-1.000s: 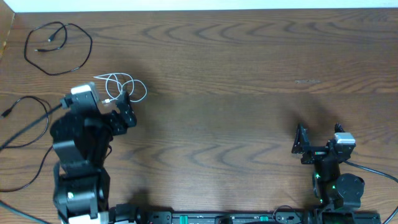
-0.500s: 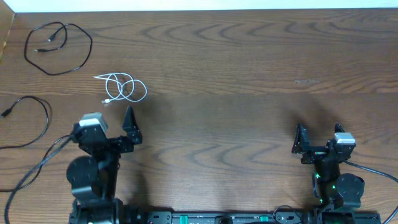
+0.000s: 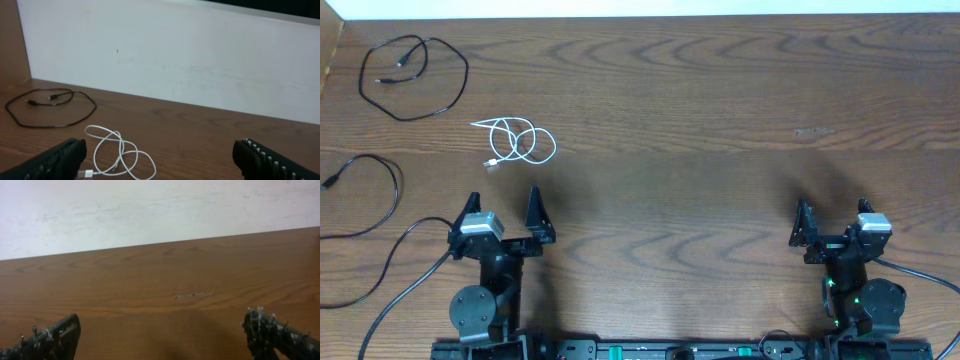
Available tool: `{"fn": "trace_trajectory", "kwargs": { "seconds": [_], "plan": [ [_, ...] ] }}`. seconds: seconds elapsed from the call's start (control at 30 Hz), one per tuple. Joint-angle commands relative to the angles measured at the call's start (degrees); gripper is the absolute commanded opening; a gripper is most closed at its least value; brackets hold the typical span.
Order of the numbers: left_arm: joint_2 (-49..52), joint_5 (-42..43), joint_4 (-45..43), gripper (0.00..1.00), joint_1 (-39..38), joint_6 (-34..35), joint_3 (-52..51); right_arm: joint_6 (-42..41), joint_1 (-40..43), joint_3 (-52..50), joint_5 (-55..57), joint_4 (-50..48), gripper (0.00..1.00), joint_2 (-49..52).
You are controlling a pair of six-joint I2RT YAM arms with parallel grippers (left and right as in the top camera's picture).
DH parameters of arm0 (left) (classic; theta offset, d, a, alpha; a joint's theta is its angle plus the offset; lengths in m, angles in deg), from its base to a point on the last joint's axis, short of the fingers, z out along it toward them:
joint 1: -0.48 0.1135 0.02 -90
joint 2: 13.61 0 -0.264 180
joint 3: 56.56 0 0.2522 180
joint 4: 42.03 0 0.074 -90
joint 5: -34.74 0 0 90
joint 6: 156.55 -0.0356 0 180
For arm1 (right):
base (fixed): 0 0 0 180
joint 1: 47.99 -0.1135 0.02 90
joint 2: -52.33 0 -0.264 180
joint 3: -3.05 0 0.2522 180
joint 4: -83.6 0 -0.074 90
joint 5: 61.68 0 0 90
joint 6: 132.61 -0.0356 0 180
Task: Untangle cables
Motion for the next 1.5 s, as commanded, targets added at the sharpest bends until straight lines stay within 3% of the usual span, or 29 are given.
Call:
{"fn": "trace_trajectory", "kwargs": {
  "seconds": [0.0, 0.73, 1.47],
  "plan": [
    [-2.3, 0.0, -0.5, 0.98, -0.2, -0.6, -1.3, 0.5, -0.4, -0.2, 0.3, 0.1, 0.99, -0.4],
    [-4.4, -2.4, -6.3, 0.98, -4.6, -0.8, -8.5, 0.5, -0.4, -0.2, 0.3, 0.1, 0.99, -0.4],
    [-4.4, -4.3, 6.9, 0.98, -5.0, -2.2, -8.5, 0.5, -0.4, -0.2, 0.3, 0.1, 0.99, -0.4]
  ]
}}
